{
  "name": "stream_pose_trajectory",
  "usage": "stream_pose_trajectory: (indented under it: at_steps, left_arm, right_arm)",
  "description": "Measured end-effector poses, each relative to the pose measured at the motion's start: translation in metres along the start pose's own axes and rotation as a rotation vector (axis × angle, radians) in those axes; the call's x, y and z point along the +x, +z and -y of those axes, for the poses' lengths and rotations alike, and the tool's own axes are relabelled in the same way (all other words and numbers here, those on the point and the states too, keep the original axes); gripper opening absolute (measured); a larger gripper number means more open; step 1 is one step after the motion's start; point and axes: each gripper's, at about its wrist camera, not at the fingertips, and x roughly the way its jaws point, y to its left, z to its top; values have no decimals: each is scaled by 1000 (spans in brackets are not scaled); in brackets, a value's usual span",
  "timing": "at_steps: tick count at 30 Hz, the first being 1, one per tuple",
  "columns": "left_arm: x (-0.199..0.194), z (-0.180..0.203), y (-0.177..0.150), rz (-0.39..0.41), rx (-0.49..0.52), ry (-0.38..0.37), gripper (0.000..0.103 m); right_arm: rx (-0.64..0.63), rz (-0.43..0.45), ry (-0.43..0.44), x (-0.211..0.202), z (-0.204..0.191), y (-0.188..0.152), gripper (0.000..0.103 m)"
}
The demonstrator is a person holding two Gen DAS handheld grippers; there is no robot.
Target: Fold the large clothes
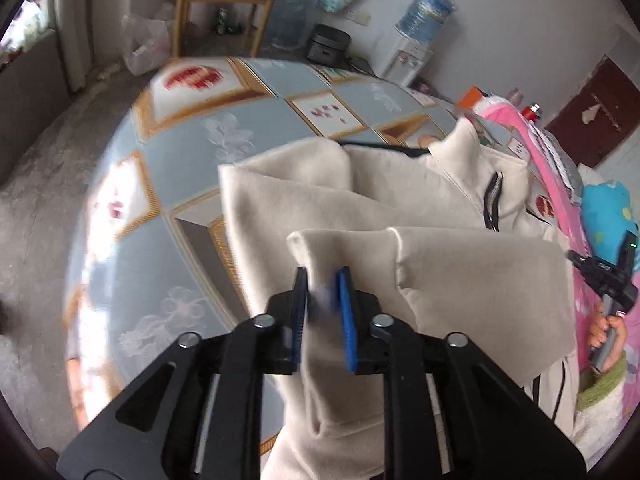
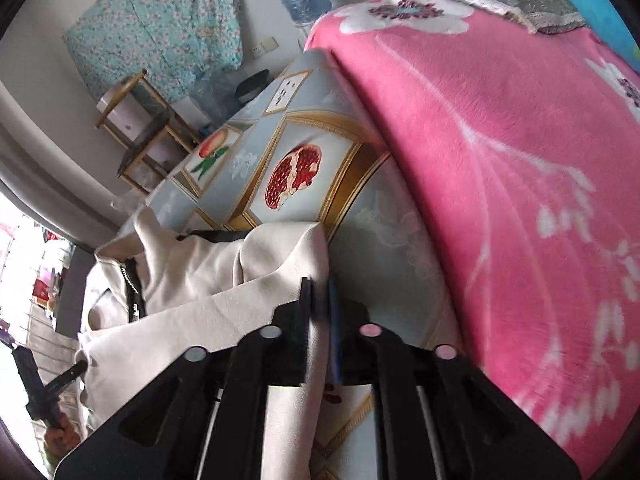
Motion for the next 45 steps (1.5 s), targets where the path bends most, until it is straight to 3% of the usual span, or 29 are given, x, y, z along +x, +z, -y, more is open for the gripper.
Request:
stream_pose_trajectory:
  at_steps: [3, 6, 9, 11, 12, 13, 17, 20, 22, 23, 25, 26, 28, 31, 33, 37, 40, 43, 44, 45]
  left_arm:
    - [-31, 0, -2, 87, 37, 41, 16]
    - [-52, 19, -8, 121, 121, -18, 16]
    - [-34, 47, -18, 37, 213, -20, 18]
    - [-4, 55, -31, -81, 264, 88, 18]
    - [1, 54, -36, -80, 273, 102, 18]
    - [-4, 52, -38, -47, 272, 89, 18]
    - [-25, 41, -32, -32, 215, 76, 17]
    - [-39, 56, -23, -1, 240, 12, 18]
    - [-31, 72, -22, -20, 262, -16, 26]
    - [-22, 84, -26, -49, 287, -17, 36]
    - [4, 96, -37, -119, 326, 53, 43]
    - [8, 106, -46, -92, 380, 106, 43]
    - [2, 116, -55, -108, 431, 191, 44]
    - [-37, 113, -65, -64, 417, 151, 44]
    - [-68, 108, -78, -28, 406, 141, 53]
    - [-124, 88, -134, -7, 379, 139, 59]
    - [-130, 72, -185, -41, 348, 125, 59]
    - [-108, 64, -228, -85, 356, 190, 61]
    - [-115, 63, -236, -19, 356, 196, 61]
    - [-119, 62, -240, -17, 356, 200, 61]
  right_arm:
    - [-96, 90, -10, -41, -19, -8, 31]
    - [-274, 68, 44, -58, -60, -36, 32]
    - [-428, -46, 76, -39, -95, -79, 32]
    - [-483, -127, 22, -14, -102, -103, 32]
    - [-500, -164, -19, -1, -100, -112, 32]
    - [-492, -137, -7, -5, -96, -114, 33]
    - [-448, -162, -41, -23, -101, -107, 35]
    - [-481, -147, 49, -33, -127, -116, 36]
    - [-504, -172, 95, -26, -149, -131, 37]
    - [-530, -187, 80, -19, -157, -140, 42]
    - [-594, -225, 15, 0, -166, -160, 51]
    - [-626, -180, -5, -1, -169, -167, 53]
    - [-614, -190, -56, -15, -172, -169, 54]
    - [-574, -152, 1, -62, -171, -175, 54]
    - [-567, -126, -10, -93, -167, -189, 59]
    - [-533, -134, 28, -135, -142, -241, 72]
    - [-530, -174, -24, -136, -124, -288, 74]
    - [-527, -196, -74, -122, -113, -319, 74]
    - [-494, -169, -64, -127, -109, -320, 74]
    - [-475, -188, -64, -128, -107, -319, 74]
